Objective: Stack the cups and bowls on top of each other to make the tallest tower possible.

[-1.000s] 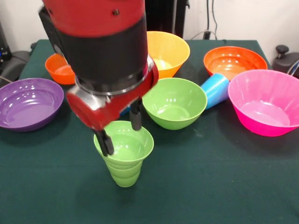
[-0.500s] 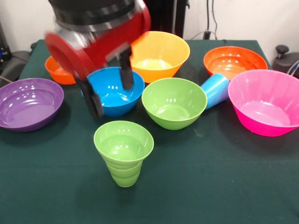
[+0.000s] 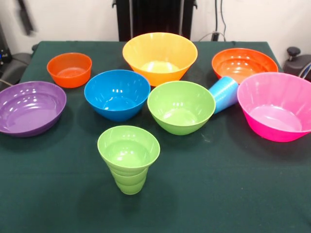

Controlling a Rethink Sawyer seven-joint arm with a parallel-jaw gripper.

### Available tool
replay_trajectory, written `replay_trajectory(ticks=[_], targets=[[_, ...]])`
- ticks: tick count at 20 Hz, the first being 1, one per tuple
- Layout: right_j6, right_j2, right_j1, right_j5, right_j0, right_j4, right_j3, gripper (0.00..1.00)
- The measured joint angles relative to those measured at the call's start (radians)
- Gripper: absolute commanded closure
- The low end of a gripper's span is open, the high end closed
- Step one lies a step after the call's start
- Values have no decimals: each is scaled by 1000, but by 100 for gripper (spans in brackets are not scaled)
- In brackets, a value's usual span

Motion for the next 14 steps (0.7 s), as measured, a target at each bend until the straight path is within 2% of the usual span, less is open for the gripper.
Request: replay_trajectory(ticks=[1,3,6,10,14], targets=[[0,-4,-9,-14,-11,3,15,0],[0,-33,-67,-92,-78,21,116,0],[0,-55,-117,-158,-130,36,206,0],[0,-82,-217,-289,-218,52,406,0],[0,-100,-290,-395,-267,64,585,0]])
